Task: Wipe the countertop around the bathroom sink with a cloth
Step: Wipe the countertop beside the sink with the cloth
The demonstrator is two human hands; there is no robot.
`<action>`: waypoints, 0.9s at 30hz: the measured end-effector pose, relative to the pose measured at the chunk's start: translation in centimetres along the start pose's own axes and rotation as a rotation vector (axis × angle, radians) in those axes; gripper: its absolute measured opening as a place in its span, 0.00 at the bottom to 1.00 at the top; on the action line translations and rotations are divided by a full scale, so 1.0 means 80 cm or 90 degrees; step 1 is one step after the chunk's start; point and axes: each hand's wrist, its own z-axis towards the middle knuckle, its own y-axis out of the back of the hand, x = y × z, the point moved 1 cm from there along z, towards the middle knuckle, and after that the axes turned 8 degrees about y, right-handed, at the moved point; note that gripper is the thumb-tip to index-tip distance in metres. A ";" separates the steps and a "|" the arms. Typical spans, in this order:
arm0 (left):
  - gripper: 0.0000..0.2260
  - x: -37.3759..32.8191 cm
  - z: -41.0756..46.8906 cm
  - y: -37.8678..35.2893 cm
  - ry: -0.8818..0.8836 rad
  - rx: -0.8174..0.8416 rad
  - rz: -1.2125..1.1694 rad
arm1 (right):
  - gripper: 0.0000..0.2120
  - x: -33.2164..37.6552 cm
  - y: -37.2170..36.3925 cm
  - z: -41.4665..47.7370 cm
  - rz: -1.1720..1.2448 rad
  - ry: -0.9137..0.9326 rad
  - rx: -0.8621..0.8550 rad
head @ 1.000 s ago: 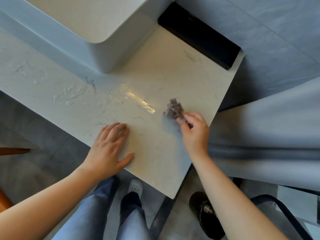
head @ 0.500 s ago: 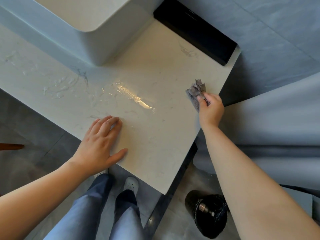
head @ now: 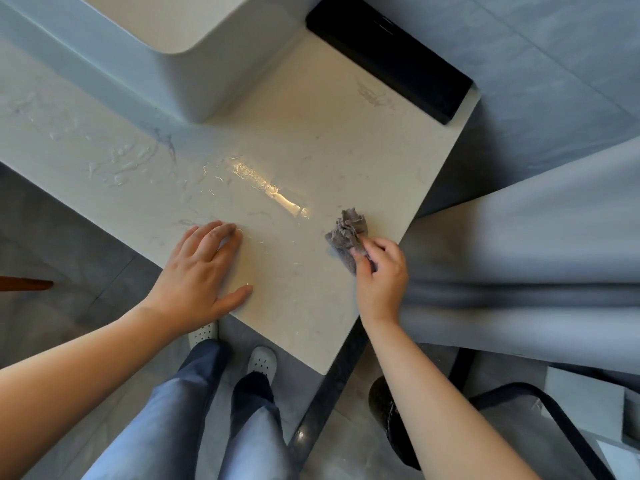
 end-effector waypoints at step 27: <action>0.36 -0.005 -0.001 0.002 0.011 -0.011 0.009 | 0.13 -0.010 -0.004 0.060 -0.030 -0.041 -0.018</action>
